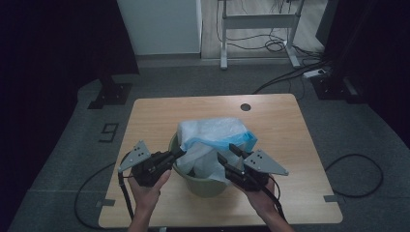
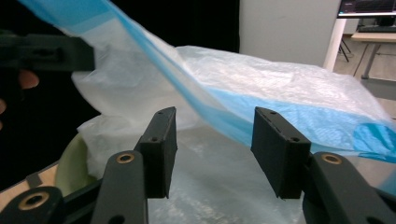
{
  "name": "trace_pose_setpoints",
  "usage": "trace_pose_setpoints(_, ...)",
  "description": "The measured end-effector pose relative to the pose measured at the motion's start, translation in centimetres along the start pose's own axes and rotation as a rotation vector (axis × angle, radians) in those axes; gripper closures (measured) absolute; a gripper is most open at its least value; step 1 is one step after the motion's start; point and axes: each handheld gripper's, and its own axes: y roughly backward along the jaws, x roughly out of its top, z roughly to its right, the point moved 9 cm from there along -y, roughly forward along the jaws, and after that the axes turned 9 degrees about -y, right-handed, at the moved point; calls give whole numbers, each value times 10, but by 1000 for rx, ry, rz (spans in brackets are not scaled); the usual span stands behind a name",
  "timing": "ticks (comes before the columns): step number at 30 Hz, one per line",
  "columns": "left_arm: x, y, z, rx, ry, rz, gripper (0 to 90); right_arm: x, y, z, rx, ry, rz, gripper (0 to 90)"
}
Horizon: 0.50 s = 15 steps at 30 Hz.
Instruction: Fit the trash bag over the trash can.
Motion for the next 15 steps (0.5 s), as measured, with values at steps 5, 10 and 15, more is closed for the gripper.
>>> trace_pose_setpoints(5, 2, 0, -1, -1, 0, 2, 900, -4, -1, -3, 14, 6, -15, 504)
trace_pose_setpoints(10, 3, 0, 0, -7, 5, 7, 900, -5, -6, -4, 10, 19, -27, 513)
trace_pose_setpoints(15, 2, -2, 2, -16, 10, 5, 900, -4, -10, -9, 24, 39, -31, 551)
